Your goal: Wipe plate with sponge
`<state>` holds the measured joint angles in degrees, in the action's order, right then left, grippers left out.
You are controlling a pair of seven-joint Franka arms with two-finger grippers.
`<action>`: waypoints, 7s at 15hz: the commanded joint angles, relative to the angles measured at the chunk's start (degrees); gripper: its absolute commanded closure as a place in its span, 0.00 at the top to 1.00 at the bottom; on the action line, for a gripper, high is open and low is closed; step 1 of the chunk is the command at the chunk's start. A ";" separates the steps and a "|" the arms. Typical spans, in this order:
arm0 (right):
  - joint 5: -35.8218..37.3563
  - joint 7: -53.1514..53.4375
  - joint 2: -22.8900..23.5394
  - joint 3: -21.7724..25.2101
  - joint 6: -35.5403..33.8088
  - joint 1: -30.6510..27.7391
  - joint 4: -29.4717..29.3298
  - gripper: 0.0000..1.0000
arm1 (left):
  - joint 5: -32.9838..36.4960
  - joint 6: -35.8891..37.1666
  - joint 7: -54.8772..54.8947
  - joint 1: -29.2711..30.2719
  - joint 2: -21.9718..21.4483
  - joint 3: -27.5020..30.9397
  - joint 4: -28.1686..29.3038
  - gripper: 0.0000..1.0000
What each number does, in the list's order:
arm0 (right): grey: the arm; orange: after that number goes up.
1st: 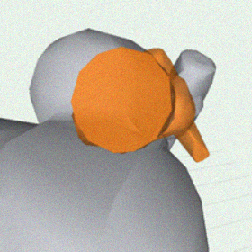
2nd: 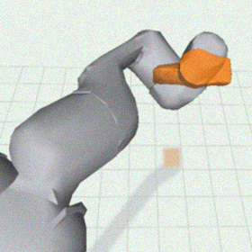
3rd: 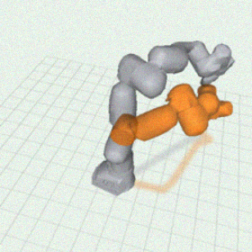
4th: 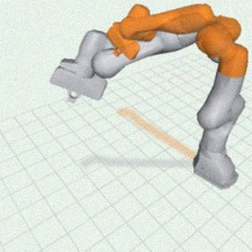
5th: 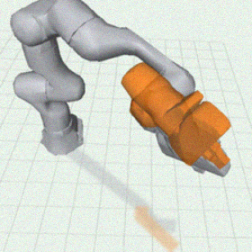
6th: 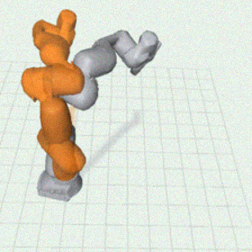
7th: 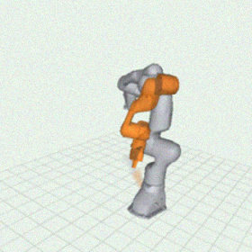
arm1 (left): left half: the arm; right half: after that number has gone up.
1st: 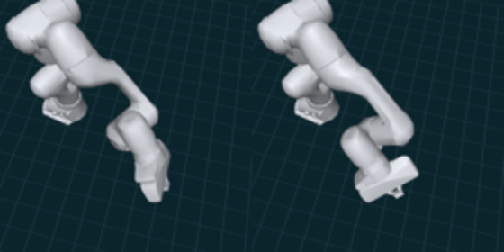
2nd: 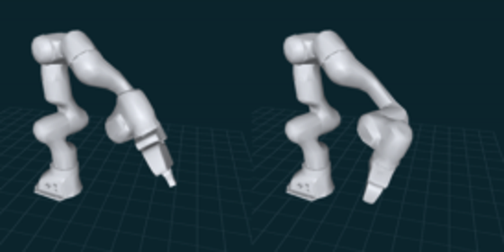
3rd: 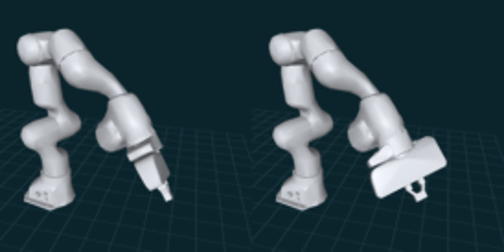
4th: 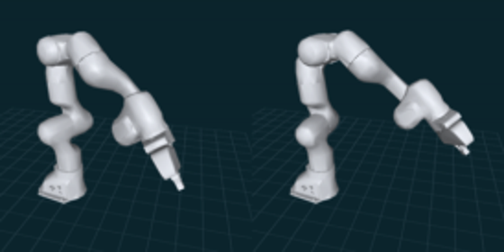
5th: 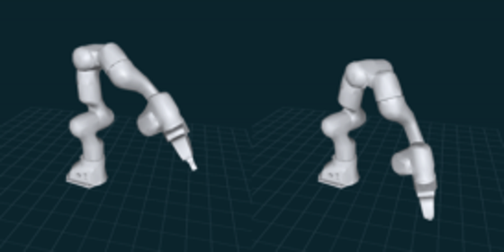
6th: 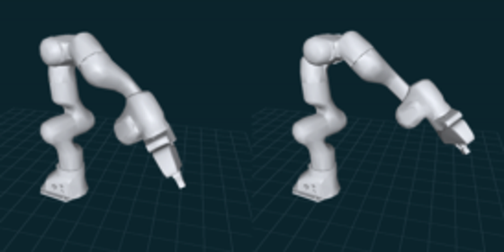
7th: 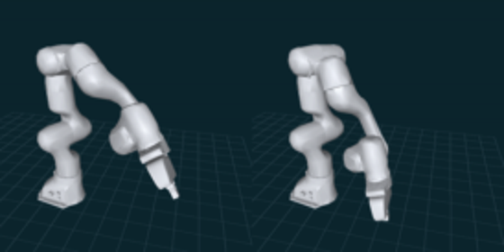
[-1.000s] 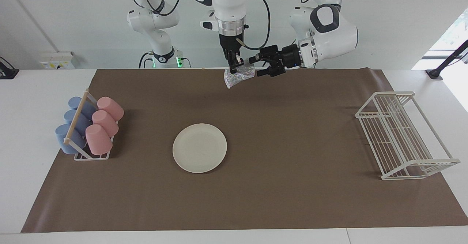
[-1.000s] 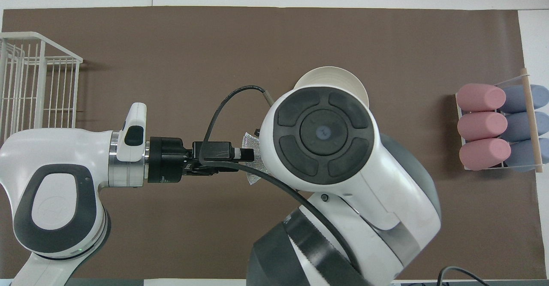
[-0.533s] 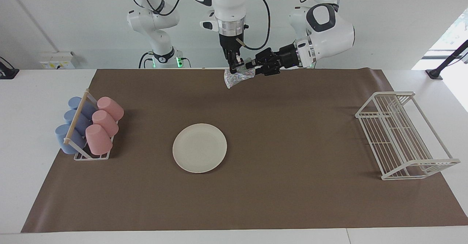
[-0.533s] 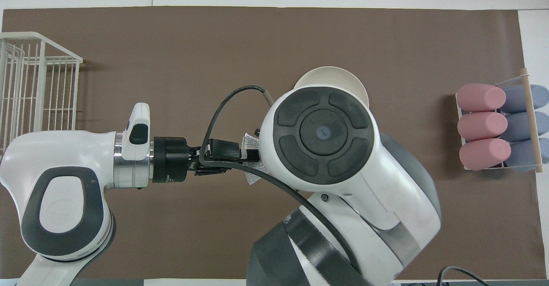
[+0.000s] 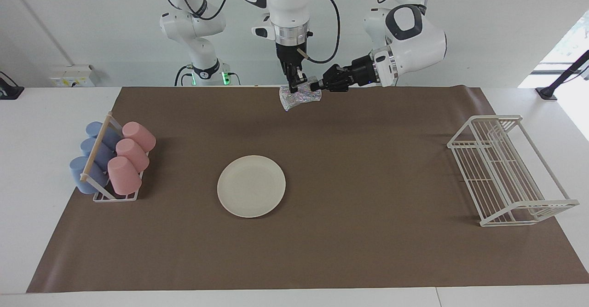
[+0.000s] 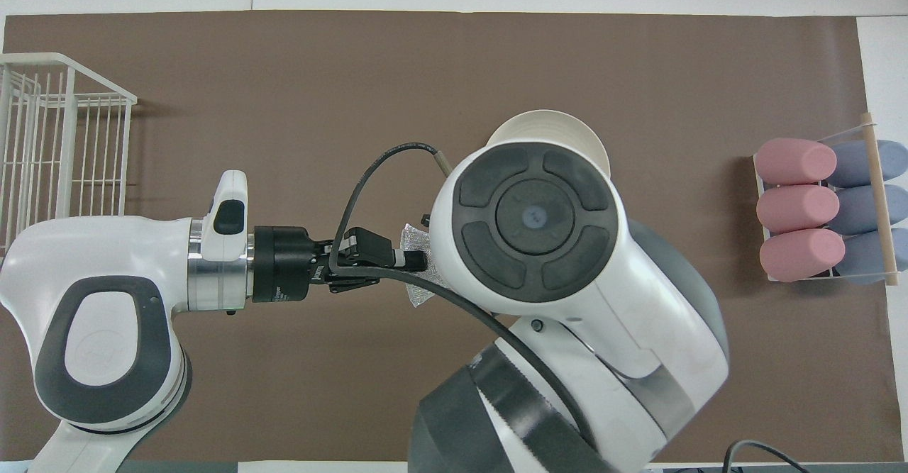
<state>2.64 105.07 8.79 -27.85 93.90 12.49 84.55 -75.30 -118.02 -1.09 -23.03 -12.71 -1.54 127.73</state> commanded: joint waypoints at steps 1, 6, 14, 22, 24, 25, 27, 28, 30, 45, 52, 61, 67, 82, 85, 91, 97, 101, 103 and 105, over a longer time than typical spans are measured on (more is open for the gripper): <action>-0.71 -5.22 -1.58 0.07 -1.26 -0.98 0.88 1.00 | -0.63 -0.98 -1.19 -0.79 -1.00 0.75 0.59 0.00; -0.71 -22.67 -4.03 0.25 -3.53 -8.08 1.32 1.00 | -0.02 -0.81 -3.91 1.57 -1.70 1.01 0.67 0.00; -0.88 -74.44 -7.64 1.47 -10.21 -25.40 0.26 1.00 | 17.26 4.63 -9.36 14.14 -1.18 1.01 -1.34 0.00; -0.79 -96.89 -10.37 10.16 -13.30 -23.76 2.01 1.00 | 48.55 13.06 -19.39 19.16 4.70 1.10 -13.19 0.00; -0.71 -97.43 -10.37 18.93 -12.34 -14.46 2.02 1.00 | 55.93 16.76 -21.75 19.25 7.07 1.19 -18.46 0.00; -0.88 -98.04 -10.11 22.01 -12.16 -12.42 2.02 1.00 | 60.49 18.34 -22.81 19.16 8.13 1.10 -20.84 0.00; -0.88 -100.93 -9.93 23.71 -12.16 -11.26 2.19 1.00 | 67.10 22.11 -23.26 19.07 9.80 1.10 -24.62 0.00; -0.88 -102.60 -10.10 23.80 -12.16 -11.26 2.54 1.00 | 71.22 23.70 -23.26 18.90 10.33 1.10 -26.03 0.00; -0.88 -103.05 -10.37 24.50 -12.68 -11.17 3.34 1.00 | 77.99 25.64 -23.26 18.37 10.69 1.01 -27.27 0.00; 0.00 -108.23 -10.02 28.28 -12.07 -11.61 2.72 1.00 | 127.85 23.37 -22.56 14.77 20.96 0.48 -27.45 0.00; -0.27 -110.08 -10.37 28.64 -12.34 -13.54 3.51 1.00 | 130.94 19.50 -23.34 14.77 25.54 0.66 -25.17 0.00; -0.88 -109.91 -10.37 27.93 -12.51 -13.55 3.60 1.00 | 132.79 17.47 -32.13 14.51 25.63 0.40 -22.00 0.00; -0.88 -109.91 -10.46 27.93 -12.69 -13.37 3.69 1.00 | 132.08 18.09 -32.13 13.19 25.63 0.31 -22.09 0.00; -0.88 -109.64 -10.37 27.93 -12.25 -13.37 3.78 1.00 | 126.65 17.39 -32.31 13.80 25.54 0.40 -23.40 1.00; -0.88 -109.56 -10.46 27.93 -12.25 -13.37 3.69 1.00 | 119.71 17.82 -32.22 13.89 25.45 0.48 -26.74 1.00; -0.79 -109.29 -10.37 27.93 -12.16 -13.37 3.60 1.00 | 104.16 22.12 -31.43 15.47 23.35 1.19 -34.82 1.00; -0.79 -109.29 -10.37 27.93 -12.16 -13.37 3.60 1.00 | 87.27 26.34 -23.53 20.22 14.39 1.28 -35.27 1.00; -0.79 -109.29 -10.37 27.93 -12.33 -13.37 3.60 1.00 | 79.55 29.68 -19.85 20.30 10.70 1.36 -33.26 1.00; -0.79 -109.29 -10.37 27.93 -12.42 -13.37 3.69 1.00 | 76.11 30.22 -14.41 21.36 7.71 1.36 -30.10 1.00; -0.79 -109.29 -10.37 27.93 -12.33 -13.37 3.69 1.00 | 72.07 30.22 -10.44 21.71 6.39 1.45 -27.29 1.00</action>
<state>2.62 -3.35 -0.40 0.15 80.96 -0.51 86.86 0.58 -87.74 -16.25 -2.52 -2.75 -0.01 95.28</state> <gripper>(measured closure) 0.000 0.000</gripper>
